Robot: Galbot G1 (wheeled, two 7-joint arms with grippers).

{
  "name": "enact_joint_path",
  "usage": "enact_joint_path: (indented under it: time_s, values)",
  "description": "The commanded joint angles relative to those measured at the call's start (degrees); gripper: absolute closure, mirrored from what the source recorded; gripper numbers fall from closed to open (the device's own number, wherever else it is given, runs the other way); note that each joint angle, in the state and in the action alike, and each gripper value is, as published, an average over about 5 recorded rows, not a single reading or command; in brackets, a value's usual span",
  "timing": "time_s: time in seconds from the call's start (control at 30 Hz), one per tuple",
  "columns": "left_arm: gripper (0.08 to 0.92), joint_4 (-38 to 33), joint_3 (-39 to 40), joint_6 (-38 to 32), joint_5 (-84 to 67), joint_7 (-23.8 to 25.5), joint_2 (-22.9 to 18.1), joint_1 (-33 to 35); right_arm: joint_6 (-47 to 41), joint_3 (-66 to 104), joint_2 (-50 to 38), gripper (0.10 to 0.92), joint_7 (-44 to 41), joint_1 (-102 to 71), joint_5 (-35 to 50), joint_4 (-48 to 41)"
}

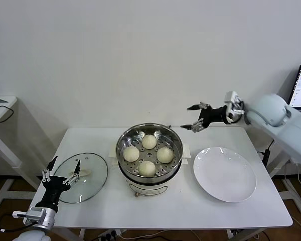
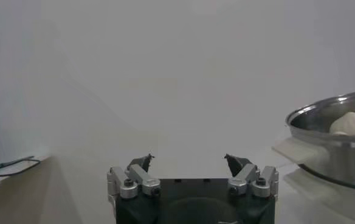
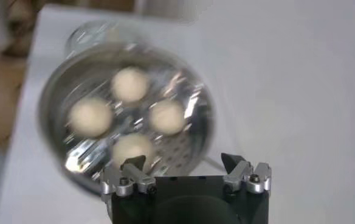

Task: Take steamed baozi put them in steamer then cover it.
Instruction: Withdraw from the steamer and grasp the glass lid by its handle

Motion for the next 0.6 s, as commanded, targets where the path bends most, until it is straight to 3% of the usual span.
enact_joint_path:
  time_s: [0.03, 0.37, 0.6]
  values:
    - [0.177, -0.5, 2.0, -0.4, 0.6, -0.4, 0.1, -0.2, 17.5, 52.9, 5.1, 0.203, 22.7, -54.5, 1.0, 8.9]
    - [0.177, 1.5, 4.2, -3.5, 2.3, -0.9, -0.3, -1.2, 31.6, 62.4, 27.1, 0.203, 28.2, -73.4, -8.2, 17.1]
    - [0.177, 1.9, 4.8, -6.0, 6.3, -2.5, -0.4, -0.8, 36.7, 61.6, 35.8, 0.203, 30.1, -80.3, -11.8, 19.5]
